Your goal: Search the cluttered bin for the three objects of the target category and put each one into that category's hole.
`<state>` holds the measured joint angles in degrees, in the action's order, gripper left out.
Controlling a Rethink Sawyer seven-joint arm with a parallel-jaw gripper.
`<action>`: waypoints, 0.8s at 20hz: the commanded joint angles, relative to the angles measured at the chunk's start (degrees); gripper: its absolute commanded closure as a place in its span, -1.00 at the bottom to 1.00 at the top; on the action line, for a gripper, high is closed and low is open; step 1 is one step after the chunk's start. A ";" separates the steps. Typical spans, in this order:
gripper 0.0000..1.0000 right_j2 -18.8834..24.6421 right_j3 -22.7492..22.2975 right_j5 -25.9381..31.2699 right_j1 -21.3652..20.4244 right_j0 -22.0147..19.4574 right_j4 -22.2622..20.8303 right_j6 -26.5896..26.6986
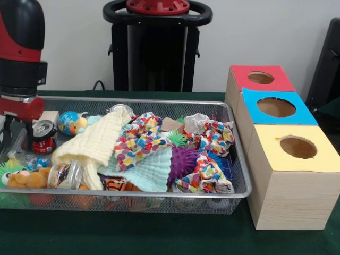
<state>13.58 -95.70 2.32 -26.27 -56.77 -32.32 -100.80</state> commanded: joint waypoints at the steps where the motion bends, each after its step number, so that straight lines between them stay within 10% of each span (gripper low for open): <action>1: -1.00 3.05 10.16 -2.81 15.52 -1.68 -0.16 -4.97; 16: -1.00 -0.05 9.66 -7.66 17.16 2.32 2.58 -8.30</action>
<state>13.83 -93.84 -5.72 -23.85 -55.92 -32.08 -100.80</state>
